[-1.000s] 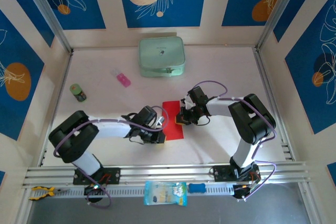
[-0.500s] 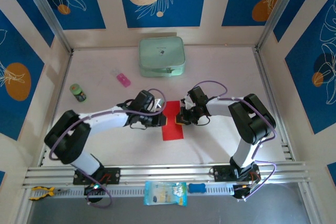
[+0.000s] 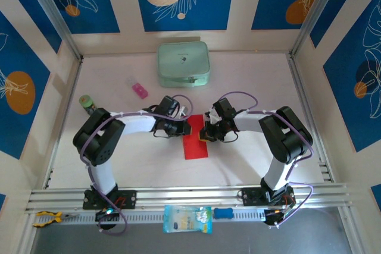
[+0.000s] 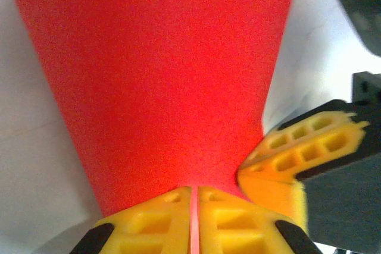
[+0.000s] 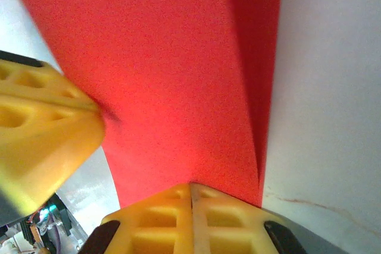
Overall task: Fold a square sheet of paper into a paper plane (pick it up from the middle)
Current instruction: First fold the square sheet of paper in half at the center of the table.
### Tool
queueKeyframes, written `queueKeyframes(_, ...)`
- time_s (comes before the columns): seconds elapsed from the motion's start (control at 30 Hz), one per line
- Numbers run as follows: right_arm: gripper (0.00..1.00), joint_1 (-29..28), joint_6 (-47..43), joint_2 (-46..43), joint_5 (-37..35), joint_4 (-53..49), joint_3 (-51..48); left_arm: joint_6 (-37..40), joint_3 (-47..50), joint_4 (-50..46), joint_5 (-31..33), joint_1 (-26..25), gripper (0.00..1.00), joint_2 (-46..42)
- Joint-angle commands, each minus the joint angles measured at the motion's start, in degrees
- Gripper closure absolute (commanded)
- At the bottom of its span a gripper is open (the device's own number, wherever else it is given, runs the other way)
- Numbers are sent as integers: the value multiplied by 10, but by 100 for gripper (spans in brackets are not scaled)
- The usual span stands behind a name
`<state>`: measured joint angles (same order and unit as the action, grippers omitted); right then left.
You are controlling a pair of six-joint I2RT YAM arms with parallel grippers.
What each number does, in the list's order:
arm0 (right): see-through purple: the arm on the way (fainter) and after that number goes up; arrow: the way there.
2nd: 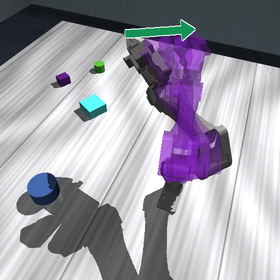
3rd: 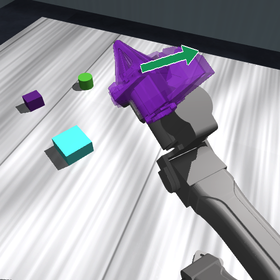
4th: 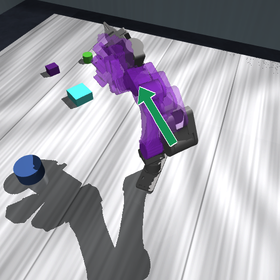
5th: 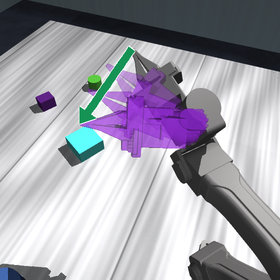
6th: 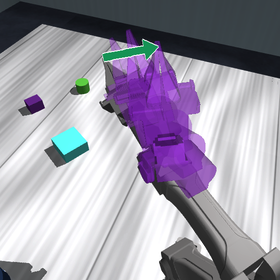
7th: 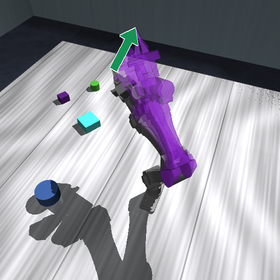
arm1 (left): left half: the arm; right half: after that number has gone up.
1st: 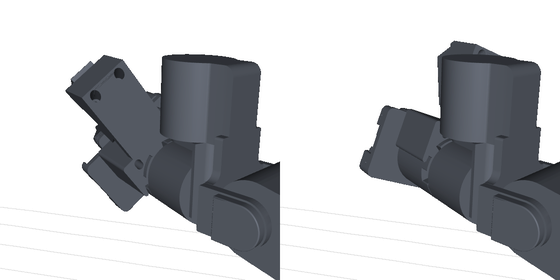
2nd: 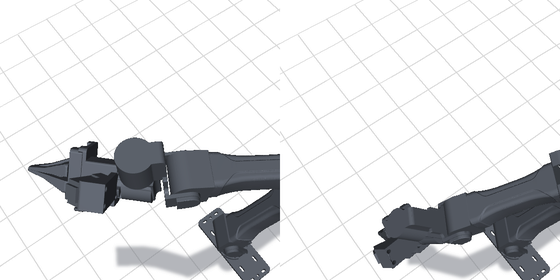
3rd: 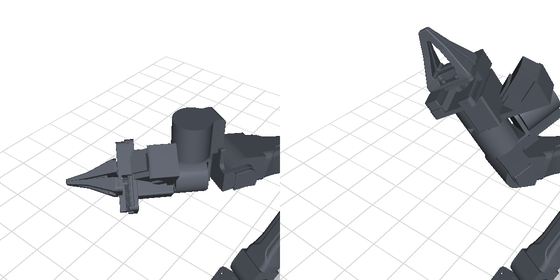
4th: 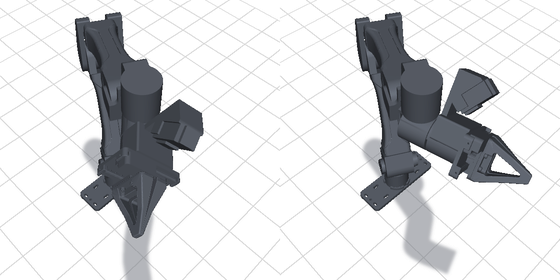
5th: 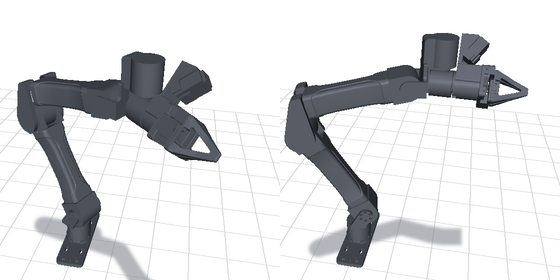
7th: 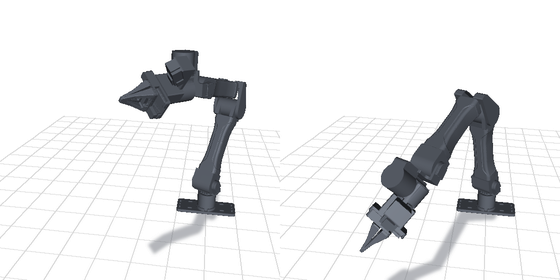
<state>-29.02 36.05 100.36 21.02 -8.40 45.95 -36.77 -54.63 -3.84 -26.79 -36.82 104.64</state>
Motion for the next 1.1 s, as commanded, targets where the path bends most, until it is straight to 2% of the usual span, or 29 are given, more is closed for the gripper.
queueKeyframes(0.0,100,-5,-3,39,-80,-59,-28,25,19,-1,-6,7,89,21)
queueKeyframes(0.4,100,-5,-3,39,-82,-60,-28,25,-35,-32,-18,18,88,-13)
queueKeyframes(0.87,100,-6,-1,36,-83,-60,-31,31,-38,-20,-17,41,88,58)
queueKeyframes(1.07,100,-6,-2,34,-82,-60,-32,43,-54,-44,-18,42,88,53)
